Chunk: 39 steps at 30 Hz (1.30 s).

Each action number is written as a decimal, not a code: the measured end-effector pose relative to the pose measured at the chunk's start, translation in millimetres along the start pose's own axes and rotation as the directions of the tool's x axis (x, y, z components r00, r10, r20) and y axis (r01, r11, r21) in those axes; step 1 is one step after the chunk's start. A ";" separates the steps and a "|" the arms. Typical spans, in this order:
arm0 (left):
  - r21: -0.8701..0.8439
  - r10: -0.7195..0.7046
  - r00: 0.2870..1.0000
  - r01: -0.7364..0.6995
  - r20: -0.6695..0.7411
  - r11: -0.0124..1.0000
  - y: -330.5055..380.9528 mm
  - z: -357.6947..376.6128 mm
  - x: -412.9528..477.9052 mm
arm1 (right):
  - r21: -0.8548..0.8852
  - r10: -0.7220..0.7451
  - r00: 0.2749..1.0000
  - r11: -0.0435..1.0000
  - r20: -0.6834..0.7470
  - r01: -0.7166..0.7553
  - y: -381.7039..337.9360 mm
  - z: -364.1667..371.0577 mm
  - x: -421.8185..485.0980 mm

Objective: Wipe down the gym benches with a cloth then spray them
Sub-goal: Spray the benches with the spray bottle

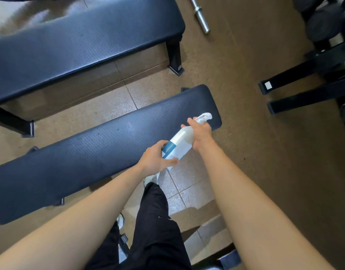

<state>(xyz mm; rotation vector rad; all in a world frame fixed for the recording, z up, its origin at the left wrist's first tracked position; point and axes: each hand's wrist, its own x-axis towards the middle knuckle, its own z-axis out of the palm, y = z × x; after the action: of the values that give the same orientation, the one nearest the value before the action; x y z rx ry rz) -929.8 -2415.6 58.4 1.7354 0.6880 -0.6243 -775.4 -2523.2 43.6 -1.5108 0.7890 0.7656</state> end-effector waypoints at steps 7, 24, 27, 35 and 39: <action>-0.043 -0.066 0.997 0.065 -0.027 0.997 -6.1 1.1 -4.0 | -0.041 0.014 1.000 0.999 -0.021 -0.015 7.4 12.5 15.8; -0.226 -0.028 0.987 -0.009 -0.161 0.974 -150.5 -76.4 -147.6 | -0.175 -0.021 0.988 0.983 0.153 0.048 135.4 128.3 -105.4; -0.250 0.001 0.982 -0.049 -0.187 0.967 -196.5 -96.3 -190.1 | -0.182 -0.059 0.989 0.980 0.134 0.083 173.7 159.2 -149.8; -0.335 -0.002 0.970 -0.082 -0.244 0.938 -309.5 -159.3 -315.9 | -0.216 -0.087 0.982 0.969 0.165 0.122 279.9 235.9 -273.1; -0.325 -0.032 0.954 -0.070 -0.299 0.943 -346.5 -173.4 -365.9 | -0.266 -0.109 0.980 0.952 0.167 0.151 318.4 263.5 -317.2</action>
<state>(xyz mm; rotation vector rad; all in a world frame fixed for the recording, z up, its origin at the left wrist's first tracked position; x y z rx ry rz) -1420.7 -2221.9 132.8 1.5281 0.9306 -0.2103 -1222.5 -2264.7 112.7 -1.7130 0.4773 0.9071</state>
